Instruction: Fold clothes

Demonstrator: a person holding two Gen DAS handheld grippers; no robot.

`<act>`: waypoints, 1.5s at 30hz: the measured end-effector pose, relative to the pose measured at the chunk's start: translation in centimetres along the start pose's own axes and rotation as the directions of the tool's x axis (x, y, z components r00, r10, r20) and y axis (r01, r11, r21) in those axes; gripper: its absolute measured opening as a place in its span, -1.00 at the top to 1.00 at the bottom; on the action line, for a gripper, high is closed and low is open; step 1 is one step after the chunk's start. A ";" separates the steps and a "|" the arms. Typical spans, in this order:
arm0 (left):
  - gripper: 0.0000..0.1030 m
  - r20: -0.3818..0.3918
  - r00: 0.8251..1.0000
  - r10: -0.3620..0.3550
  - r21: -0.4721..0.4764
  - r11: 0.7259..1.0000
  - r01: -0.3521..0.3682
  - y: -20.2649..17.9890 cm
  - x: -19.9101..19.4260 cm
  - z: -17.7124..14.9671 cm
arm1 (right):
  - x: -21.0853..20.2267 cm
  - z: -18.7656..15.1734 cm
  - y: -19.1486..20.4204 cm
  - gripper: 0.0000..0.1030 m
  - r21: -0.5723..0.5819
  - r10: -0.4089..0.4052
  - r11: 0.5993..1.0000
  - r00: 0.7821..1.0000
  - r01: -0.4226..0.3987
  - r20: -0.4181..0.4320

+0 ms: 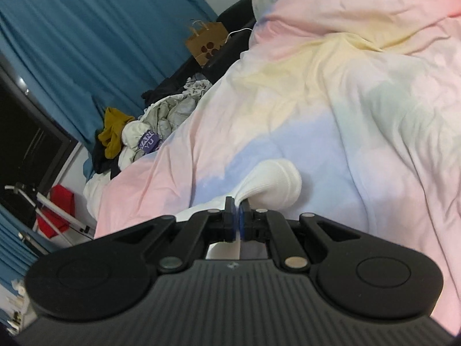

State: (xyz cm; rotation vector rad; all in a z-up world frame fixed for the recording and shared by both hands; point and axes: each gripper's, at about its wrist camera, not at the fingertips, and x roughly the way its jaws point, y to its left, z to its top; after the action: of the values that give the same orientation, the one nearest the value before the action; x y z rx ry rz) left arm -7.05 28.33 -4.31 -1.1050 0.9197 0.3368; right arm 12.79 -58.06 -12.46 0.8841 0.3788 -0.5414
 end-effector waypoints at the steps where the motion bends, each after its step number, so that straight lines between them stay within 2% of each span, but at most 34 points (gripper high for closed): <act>1: -0.54 -0.016 1.000 -0.023 -0.031 0.999 0.022 0.4 0.7 0.1 | 0.1 -0.1 -0.1 0.89 0.004 0.001 1.000 1.000 -0.001 -0.005; 3: -0.51 -0.018 0.999 -0.039 -0.079 0.996 0.038 1.0 1.8 0.3 | 0.3 -0.2 -0.2 0.89 0.012 0.002 1.000 1.000 -0.001 -0.016; 6: -0.31 0.006 0.997 -0.072 -0.122 0.990 0.072 1.0 3.0 0.4 | 0.5 -0.3 -0.5 0.89 0.024 0.003 1.000 0.999 -0.003 -0.032; 7: -0.09 0.026 0.997 -0.076 -0.129 0.989 0.079 1.1 2.9 0.4 | 0.6 -0.4 -0.5 0.89 0.027 0.004 1.000 0.999 -0.003 -0.037; 8: 0.22 0.045 0.996 -0.080 -0.136 0.987 0.085 1.1 2.7 0.5 | 0.7 -0.4 -0.6 0.89 0.031 0.005 1.000 0.999 -0.003 -0.042; 9: 0.38 0.062 0.995 -0.081 -0.140 0.986 0.089 1.2 2.6 0.5 | 0.8 -0.5 -0.7 0.89 0.035 0.005 0.999 0.999 -0.004 -0.048; 10: 0.74 0.068 0.996 -0.065 -0.130 0.989 0.073 1.3 2.3 0.7 | 0.8 -0.5 -0.8 0.89 0.039 0.006 0.999 0.999 -0.004 -0.053; 11: 0.85 0.073 0.996 -0.049 -0.120 0.991 0.058 1.4 2.0 0.9 | 0.9 -0.6 -0.9 0.89 0.043 0.007 0.999 0.998 -0.004 -0.058; 12: 0.90 0.081 0.996 -0.037 -0.111 0.993 0.046 1.6 1.7 1.1 | 1.0 -0.7 -0.9 0.89 0.047 0.008 0.999 0.998 -0.005 -0.064; 15: 0.94 0.132 0.989 -0.061 -0.098 0.992 0.074 1.7 -0.9 1.8 | 1.1 -0.8 -1.1 0.89 0.058 0.013 0.998 0.997 -0.009 -0.073; 18: 0.95 0.193 0.975 -0.109 -0.019 0.993 0.115 1.2 -4.4 2.2 | -1.6 -0.6 -0.5 0.90 0.036 0.077 0.996 0.996 -0.079 0.048; 19: 0.95 0.203 0.973 -0.111 0.002 0.994 0.113 1.1 -5.3 2.1 | -2.6 -0.6 -0.5 0.90 0.040 0.084 0.995 0.993 -0.087 0.081; 23: 0.94 0.206 0.974 -0.094 0.037 0.995 0.088 2.2 -7.3 1.8 | -5.0 -0.9 -0.1 0.90 0.020 -0.036 0.999 0.993 0.034 0.112; 25: 0.94 0.185 0.980 -0.068 0.044 0.997 0.061 3.3 -7.1 1.7 | -3.7 -1.6 -0.7 0.90 0.000 -0.138 0.990 0.990 0.138 0.005; 27: 0.93 0.141 0.989 -0.046 0.076 0.996 0.036 4.3 -6.5 1.8 | -2.4 -2.2 -1.4 0.90 -0.027 -0.233 0.972 0.968 0.231 -0.094; 29: 0.87 0.102 0.994 -0.040 0.112 0.993 0.028 5.1 -6.3 1.5 | -2.0 -2.3 -1.8 0.88 -0.016 -0.238 0.971 0.963 0.238 -0.126; 31: 0.79 0.106 0.994 -0.042 0.129 0.991 0.029 5.3 -6.9 1.0 | -1.6 -2.5 -2.2 0.85 -0.006 -0.242 0.970 0.957 0.244 -0.157; 33: 0.62 0.120 0.992 -0.027 0.149 0.989 0.009 5.1 -7.6 0.6 | -1.8 -2.6 -2.2 0.83 -0.002 -0.245 0.969 0.957 0.247 -0.157; 34: 0.49 0.151 0.988 -0.015 0.180 0.984 -0.012 4.6 -8.4 0.2 | -2.1 -2.6 -2.0 0.78 -0.003 -0.245 0.969 0.959 0.247 -0.145; 35: 0.28 0.182 0.983 -0.004 0.210 0.977 -0.035 4.2 -9.1 -0.1 | -2.4 -2.6 -1.8 0.73 -0.004 -0.247 0.969 0.960 0.249 -0.133; 37: -0.07 0.243 0.970 0.012 0.268 0.960 -0.079 3.3 -10.6 -0.7 | -2.8 -2.4 -1.5 0.50 -0.006 -0.263 0.964 0.958 0.264 -0.111; 39: -0.17 0.289 0.957 -0.006 0.332 0.938 -0.094 1.9 -12.2 -1.3 | -3.2 -2.4 -0.9 0.29 -0.034 -0.273 0.962 0.959 0.271 -0.083; 40: -0.26 0.306 0.952 -0.018 0.366 0.925 -0.100 0.9 -12.9 -1.6 | -3.5 -2.3 -0.3 0.07 -0.061 -0.284 0.958 0.958 0.281 -0.052; 41: -0.38 0.322 0.946 -0.035 0.405 0.908 -0.104 -0.3 -13.2 -2.1 | -3.8 -2.2 0.2 -0.04 -0.087 -0.293 0.953 0.956 0.291 -0.019; 43: -0.48 0.328 0.942 -0.066 0.482 0.870 -0.107 -3.2 -12.8 -3.4 | -4.7 -2.0 1.3 -0.44 -0.136 -0.303 0.941 0.951 0.309 0.062; 45: -0.50 0.318 0.943 -0.095 0.555 0.825 -0.104 -6.3 -11.9 -4.7 | -5.5 -1.9 2.0 -0.46 -0.158 -0.307 0.933 0.944 0.324 0.121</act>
State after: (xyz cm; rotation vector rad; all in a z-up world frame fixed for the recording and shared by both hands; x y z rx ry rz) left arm -12.27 23.69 8.12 -0.4702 0.6516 0.2202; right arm 9.37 -53.94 -9.48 0.6257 0.4788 -0.8315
